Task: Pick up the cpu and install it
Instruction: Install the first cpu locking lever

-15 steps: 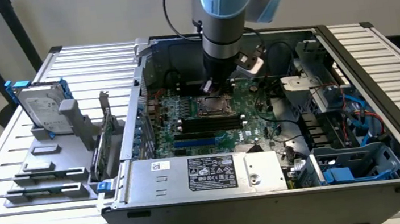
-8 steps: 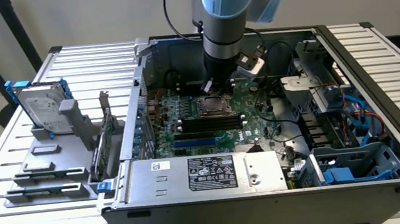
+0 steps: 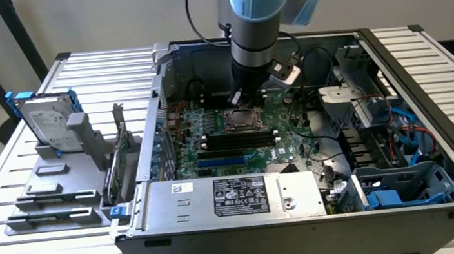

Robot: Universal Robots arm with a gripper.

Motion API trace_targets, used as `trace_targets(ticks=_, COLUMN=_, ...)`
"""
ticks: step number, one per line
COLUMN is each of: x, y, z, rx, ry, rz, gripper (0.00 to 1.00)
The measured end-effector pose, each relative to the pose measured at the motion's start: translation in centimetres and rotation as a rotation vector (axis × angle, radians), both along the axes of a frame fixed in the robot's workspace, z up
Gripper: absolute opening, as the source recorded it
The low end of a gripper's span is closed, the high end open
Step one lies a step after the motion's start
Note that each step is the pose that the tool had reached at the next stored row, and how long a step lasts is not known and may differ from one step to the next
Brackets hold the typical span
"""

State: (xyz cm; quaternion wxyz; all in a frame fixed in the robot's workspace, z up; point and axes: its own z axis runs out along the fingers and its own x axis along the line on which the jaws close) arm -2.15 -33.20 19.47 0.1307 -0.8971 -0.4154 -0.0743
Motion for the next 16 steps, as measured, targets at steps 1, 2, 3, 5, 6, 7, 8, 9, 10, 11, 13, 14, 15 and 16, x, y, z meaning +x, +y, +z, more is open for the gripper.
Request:
trace_targets(ticks=1, x=0.01, y=-0.02, z=0.01, rx=-0.0001, ry=0.0006, rz=0.0, gripper=0.11)
trace_targets(ticks=2, x=0.02, y=-0.06, z=0.02, rx=-0.0001, ry=0.0013, rz=0.0, gripper=0.11)
trace_targets(ticks=3, x=0.02, y=-0.1, z=0.04, rx=-0.0005, ry=0.0022, rz=0.0, gripper=0.11)
trace_targets(ticks=5, x=0.05, y=-0.18, z=0.08, rx=0.0001, ry=0.0036, rz=0.0, gripper=0.11)
trace_targets(ticks=6, x=0.06, y=-0.22, z=0.09, rx=0.0001, ry=0.004, rz=0.0, gripper=0.11)
trace_targets(ticks=7, x=0.07, y=-0.24, z=0.09, rx=0.0003, ry=0.0042, rz=0.0, gripper=0.11)
trace_targets(ticks=8, x=0.08, y=-0.26, z=0.1, rx=0.0006, ry=0.0042, rz=0.0, gripper=0.11)
trace_targets(ticks=9, x=0.09, y=-0.27, z=0.1, rx=0.0013, ry=0.0042, rz=0.0, gripper=0.11)
trace_targets(ticks=10, x=0.1, y=-0.29, z=0.1, rx=0.0031, ry=0.0043, rz=0.0, gripper=0.11)
trace_targets(ticks=11, x=0.11, y=-0.3, z=0.1, rx=0.0054, ry=0.0042, rz=0.0, gripper=0.11)
trace_targets(ticks=13, x=0.13, y=-0.31, z=0.1, rx=0.0125, ry=0.0041, rz=0.0, gripper=0.11)
trace_targets(ticks=14, x=0.13, y=-0.31, z=0.1, rx=0.0164, ry=0.0042, rz=0.0, gripper=0.11)
trace_targets(ticks=15, x=0.13, y=-0.32, z=0.1, rx=0.0198, ry=0.0042, rz=0.0, gripper=0.11)
trace_targets(ticks=16, x=0.13, y=-0.34, z=0.1, rx=0.0224, ry=0.0041, rz=0.0, gripper=0.11)
